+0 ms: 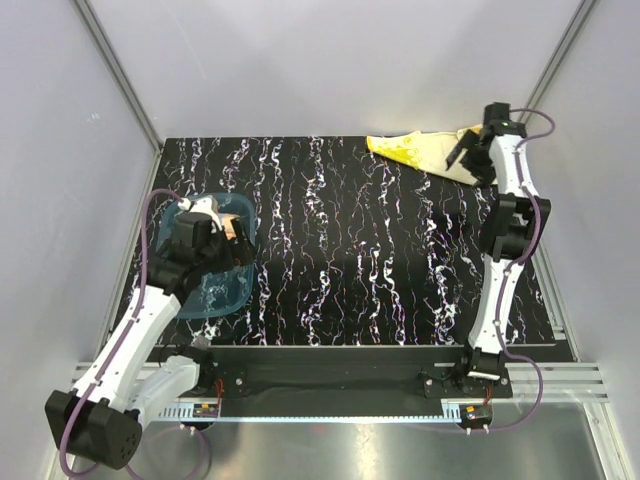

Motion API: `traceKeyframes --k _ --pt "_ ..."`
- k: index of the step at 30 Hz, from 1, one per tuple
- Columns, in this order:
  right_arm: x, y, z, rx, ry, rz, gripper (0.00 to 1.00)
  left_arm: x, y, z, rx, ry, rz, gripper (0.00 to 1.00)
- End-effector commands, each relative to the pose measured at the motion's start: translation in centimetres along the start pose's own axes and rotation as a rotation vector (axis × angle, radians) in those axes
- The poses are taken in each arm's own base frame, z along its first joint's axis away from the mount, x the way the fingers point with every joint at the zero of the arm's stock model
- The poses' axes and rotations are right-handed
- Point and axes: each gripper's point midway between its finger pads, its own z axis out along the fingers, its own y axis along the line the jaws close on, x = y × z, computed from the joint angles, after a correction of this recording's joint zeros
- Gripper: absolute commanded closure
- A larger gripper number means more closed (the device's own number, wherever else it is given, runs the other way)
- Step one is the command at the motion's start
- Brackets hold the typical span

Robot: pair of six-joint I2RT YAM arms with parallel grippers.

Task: Roll the towels
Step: Move the towel to the center of the board

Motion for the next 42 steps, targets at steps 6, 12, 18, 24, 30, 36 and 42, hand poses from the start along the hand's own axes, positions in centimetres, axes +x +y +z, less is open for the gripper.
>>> traceKeyframes --k 6,12,18,24,30,36,42 --pt "-6.0 -7.8 4.7 0.079 -0.071 0.216 0.11 -1.2 -1.2 0.2 0.028 -0.012 0.029 0.01" --pt "-5.4 -8.5 8.4 0.094 -0.043 0.24 0.12 -1.7 -1.5 -0.4 0.047 -0.051 0.024 0.01" --pt "-5.8 -7.1 11.0 0.002 -0.055 0.282 0.13 -1.7 -1.3 -0.5 0.038 -0.052 0.02 0.01" --pt "-6.0 -6.3 13.1 -0.054 -0.054 0.333 0.31 -1.7 -1.2 -0.5 0.033 -0.048 0.023 0.01" --pt "-6.4 -5.1 13.5 -0.124 -0.051 0.371 0.76 -1.7 -1.2 -0.6 0.034 -0.049 0.024 0.01" --pt "-4.4 -1.4 11.6 -0.25 0.02 0.313 1.0 -2.0 -0.8 -0.7 0.014 -0.068 0.023 0.01" --pt "-4.2 5.4 -2.7 -0.469 -0.004 0.236 1.0 -2.3 -0.9 -1.0 0.017 -0.082 0.029 0.01"
